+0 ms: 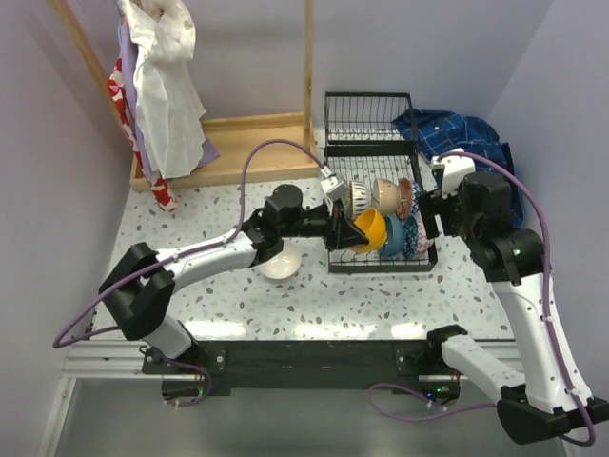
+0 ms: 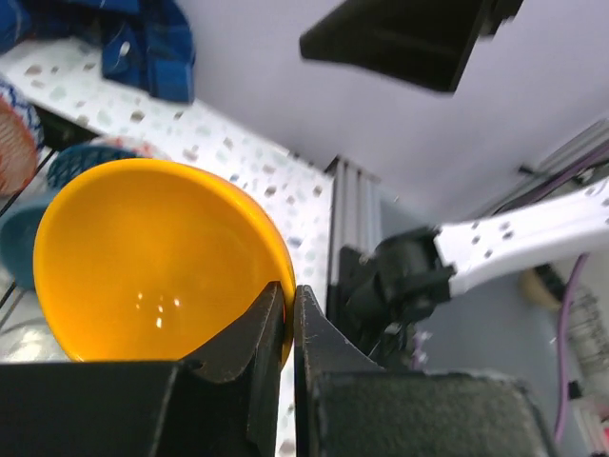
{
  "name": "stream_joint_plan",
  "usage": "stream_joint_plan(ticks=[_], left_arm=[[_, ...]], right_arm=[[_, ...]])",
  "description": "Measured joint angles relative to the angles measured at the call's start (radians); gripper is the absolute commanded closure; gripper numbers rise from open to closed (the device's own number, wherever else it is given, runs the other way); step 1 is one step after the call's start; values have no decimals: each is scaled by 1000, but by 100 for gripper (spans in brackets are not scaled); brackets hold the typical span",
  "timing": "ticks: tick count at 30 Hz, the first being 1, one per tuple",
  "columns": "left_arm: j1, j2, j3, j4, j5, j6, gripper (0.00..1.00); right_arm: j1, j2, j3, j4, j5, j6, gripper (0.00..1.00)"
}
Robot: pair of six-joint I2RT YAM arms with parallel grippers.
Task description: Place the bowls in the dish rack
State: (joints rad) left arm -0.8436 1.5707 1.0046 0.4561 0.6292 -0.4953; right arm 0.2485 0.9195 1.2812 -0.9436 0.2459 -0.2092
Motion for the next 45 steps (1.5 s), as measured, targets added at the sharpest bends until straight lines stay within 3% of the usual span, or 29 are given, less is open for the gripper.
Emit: stream_joint_plan(ticks=[2, 7, 13, 22, 35, 45], left_arm=[[2, 48, -2, 153, 0, -122, 100], [32, 175, 0, 356, -28, -379, 100], [64, 307, 3, 417, -109, -629, 100], [37, 364, 3, 462, -214, -897, 100], [9, 449, -3, 450, -305, -1082, 100], [34, 510, -11, 563, -301, -1118, 100]], right_arm=[[-9, 19, 12, -2, 1, -8, 13], [-42, 64, 27, -3, 3, -23, 14], [-68, 102, 28, -4, 3, -37, 15], [-86, 134, 28, -10, 3, -47, 16], [-87, 161, 28, -15, -3, -47, 16], [-87, 191, 28, -14, -6, -47, 16]])
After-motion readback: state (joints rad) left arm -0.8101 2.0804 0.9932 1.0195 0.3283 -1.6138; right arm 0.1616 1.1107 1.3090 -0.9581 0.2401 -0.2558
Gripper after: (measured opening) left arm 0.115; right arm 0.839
